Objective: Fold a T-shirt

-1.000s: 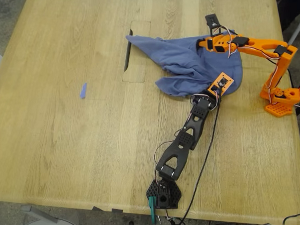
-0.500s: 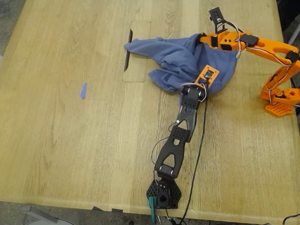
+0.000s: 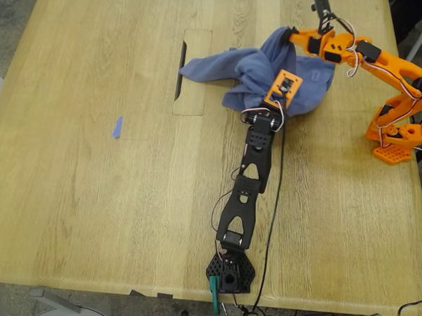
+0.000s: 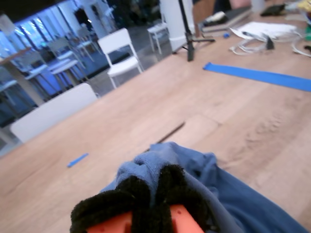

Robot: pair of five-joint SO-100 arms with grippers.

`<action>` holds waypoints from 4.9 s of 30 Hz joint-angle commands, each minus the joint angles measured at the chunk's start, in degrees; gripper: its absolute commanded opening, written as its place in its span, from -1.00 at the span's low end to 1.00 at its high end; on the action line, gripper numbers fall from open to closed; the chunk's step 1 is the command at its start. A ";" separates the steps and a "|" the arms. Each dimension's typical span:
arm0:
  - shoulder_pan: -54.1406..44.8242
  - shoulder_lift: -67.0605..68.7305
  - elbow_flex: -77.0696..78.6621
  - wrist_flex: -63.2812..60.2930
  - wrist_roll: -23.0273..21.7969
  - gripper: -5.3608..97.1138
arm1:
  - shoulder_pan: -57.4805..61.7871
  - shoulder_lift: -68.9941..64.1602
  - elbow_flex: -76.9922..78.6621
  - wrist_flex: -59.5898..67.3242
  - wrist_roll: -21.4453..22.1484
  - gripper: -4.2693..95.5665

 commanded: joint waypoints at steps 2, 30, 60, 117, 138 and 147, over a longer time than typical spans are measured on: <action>-1.14 16.79 -2.11 -2.46 -1.32 -0.90 | -3.16 4.75 -6.77 -1.14 -0.62 -0.91; 0.88 44.47 0.70 -34.72 -1.49 -0.90 | -26.10 -13.89 -48.69 -23.47 -10.90 -0.91; 7.47 59.77 3.96 -33.13 -3.25 -0.90 | -32.70 -13.10 -63.28 -12.48 -28.92 -0.91; 47.72 75.32 28.56 -13.71 -8.79 -0.90 | -47.29 0.79 -73.56 43.51 -27.95 -0.91; 43.95 95.98 61.08 -1.23 -18.11 -0.90 | -45.79 5.62 -71.46 67.06 -16.70 -0.91; 37.79 110.65 87.10 -5.54 -18.90 -0.90 | -46.58 16.52 -47.99 64.69 -13.89 -0.91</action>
